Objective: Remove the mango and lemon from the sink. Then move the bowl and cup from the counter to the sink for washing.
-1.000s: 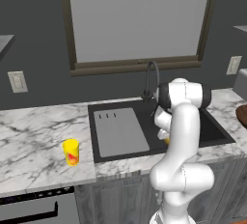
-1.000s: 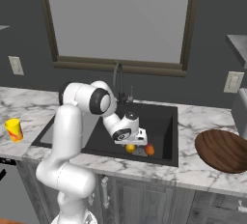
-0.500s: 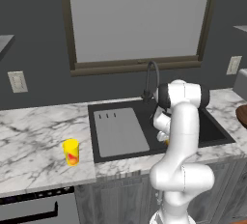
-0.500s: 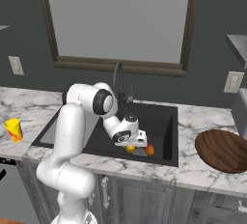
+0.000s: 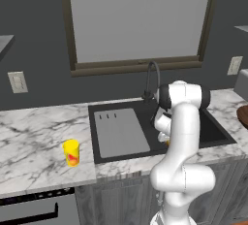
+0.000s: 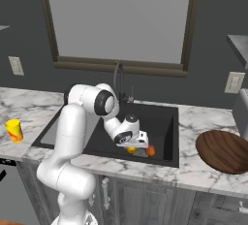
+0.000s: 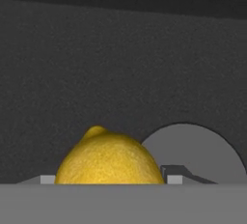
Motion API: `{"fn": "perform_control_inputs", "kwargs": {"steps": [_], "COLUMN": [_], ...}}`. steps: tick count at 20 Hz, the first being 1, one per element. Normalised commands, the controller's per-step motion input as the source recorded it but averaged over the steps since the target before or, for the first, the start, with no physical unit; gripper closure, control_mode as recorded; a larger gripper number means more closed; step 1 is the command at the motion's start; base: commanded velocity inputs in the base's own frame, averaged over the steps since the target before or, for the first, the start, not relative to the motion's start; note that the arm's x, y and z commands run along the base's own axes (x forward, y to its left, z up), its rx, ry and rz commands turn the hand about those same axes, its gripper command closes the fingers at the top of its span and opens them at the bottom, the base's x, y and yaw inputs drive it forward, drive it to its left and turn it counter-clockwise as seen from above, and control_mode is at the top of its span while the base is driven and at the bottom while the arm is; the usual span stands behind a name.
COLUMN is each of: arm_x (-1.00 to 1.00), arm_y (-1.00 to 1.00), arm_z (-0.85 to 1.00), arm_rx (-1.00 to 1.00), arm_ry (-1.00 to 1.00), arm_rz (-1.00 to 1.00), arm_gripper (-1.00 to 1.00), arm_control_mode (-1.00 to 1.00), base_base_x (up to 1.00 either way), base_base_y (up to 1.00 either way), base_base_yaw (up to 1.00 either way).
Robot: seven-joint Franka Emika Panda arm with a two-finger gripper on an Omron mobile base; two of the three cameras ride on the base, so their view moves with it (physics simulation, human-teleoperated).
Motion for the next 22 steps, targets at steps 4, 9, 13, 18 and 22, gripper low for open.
{"fn": "perform_control_inputs", "kwargs": {"steps": [4, 9, 13, 18, 22], "arm_x": [-0.09, -0.13, -0.11, -0.11, -0.10], "arm_y": [0.00, 0.00, -0.01, -0.04, -0.04], "arm_z": [-0.01, 0.05, 0.10, 0.14, 0.17], "arm_rx": [0.00, 0.00, 0.00, 0.02, 0.01], "arm_ry": [0.02, 0.00, 0.00, -0.01, -0.04], "arm_rz": [-0.03, 0.00, 0.00, 0.00, 0.00], "arm_gripper": [1.00, 1.00, 1.00, 1.00, 1.00], "arm_control_mode": [-1.00, -1.00, -1.00, -1.00, -1.00], "base_base_x": [0.00, 0.00, 0.00, 0.00, 0.00], "base_base_y": [0.00, 0.00, 0.00, 0.00, 0.00], "base_base_yaw": [0.00, 0.00, 0.00, 0.00, 0.00]}}
